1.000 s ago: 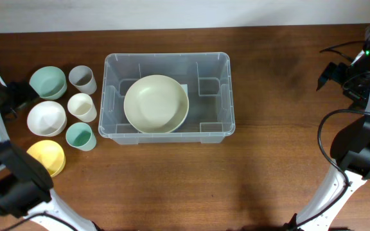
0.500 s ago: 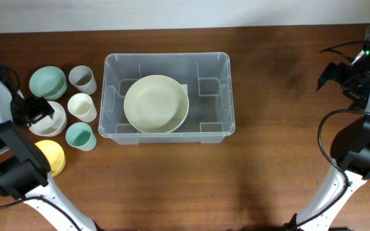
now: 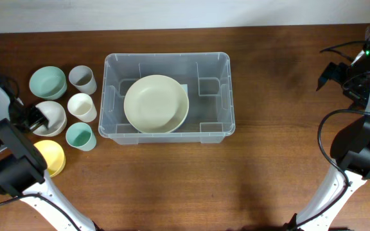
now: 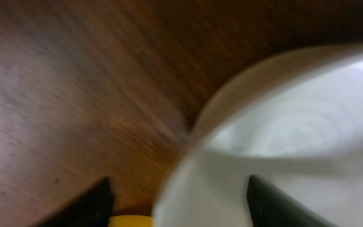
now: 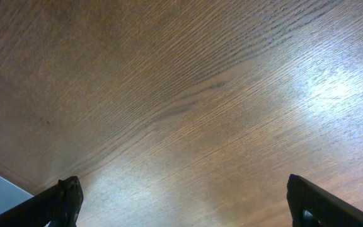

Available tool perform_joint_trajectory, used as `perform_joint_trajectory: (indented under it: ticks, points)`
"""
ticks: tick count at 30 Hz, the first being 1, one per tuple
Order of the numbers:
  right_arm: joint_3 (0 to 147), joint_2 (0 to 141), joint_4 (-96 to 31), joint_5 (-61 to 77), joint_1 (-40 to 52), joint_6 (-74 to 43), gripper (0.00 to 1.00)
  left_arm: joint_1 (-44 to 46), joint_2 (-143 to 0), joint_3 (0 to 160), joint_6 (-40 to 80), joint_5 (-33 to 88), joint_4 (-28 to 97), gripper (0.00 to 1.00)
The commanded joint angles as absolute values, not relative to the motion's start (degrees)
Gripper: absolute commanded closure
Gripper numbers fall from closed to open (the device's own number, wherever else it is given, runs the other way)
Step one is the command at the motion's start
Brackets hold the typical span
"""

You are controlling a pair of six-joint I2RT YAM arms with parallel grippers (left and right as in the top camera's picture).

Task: Pack container
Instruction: 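Grip the white bowl rim with the left gripper and lift, then carry the white bowl right and lower it into the container's right side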

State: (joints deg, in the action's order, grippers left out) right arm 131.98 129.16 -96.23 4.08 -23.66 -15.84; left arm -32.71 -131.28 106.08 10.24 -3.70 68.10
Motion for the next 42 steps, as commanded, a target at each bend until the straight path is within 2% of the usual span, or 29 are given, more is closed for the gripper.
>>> perform_joint_trajectory:
  ticks: [1,5,9,22,29,32,37,42]
  points:
    - [131.8,126.9,-96.2,3.8,-24.0,-15.5,0.01,-34.3,-131.9,106.8,10.7,-3.9,67.9,0.57]
    - [131.8,126.9,-96.2,3.8,-24.0,-15.5,0.01,-35.7,-131.9,106.9,10.7,-3.9,67.2,0.87]
    - [131.8,126.9,-96.2,3.8,-24.0,-15.5,0.01,-37.0,-131.9,106.9,10.7,-3.9,67.0,0.99]
    - [131.8,126.9,-96.2,3.8,-24.0,-15.5,0.01,-41.1,-130.5,114.0,12.7,-3.5,66.3,0.99]
    - [131.8,126.9,-96.2,3.8,-24.0,-15.5,0.01,-41.4,-123.7,122.8,12.9,-0.8,69.4,0.99]
    - [131.8,126.9,-96.2,3.8,-24.0,-15.5,0.01,-40.6,-118.7,125.3,12.8,4.0,69.3,0.99]
    - [131.8,126.9,-96.2,3.8,-24.0,-15.5,0.01,-34.9,-108.1,127.2,12.8,12.8,67.3,0.99]
    - [131.8,126.9,-96.2,3.8,-24.0,-15.5,0.01,-21.5,-101.1,127.2,12.8,14.4,63.5,0.99]
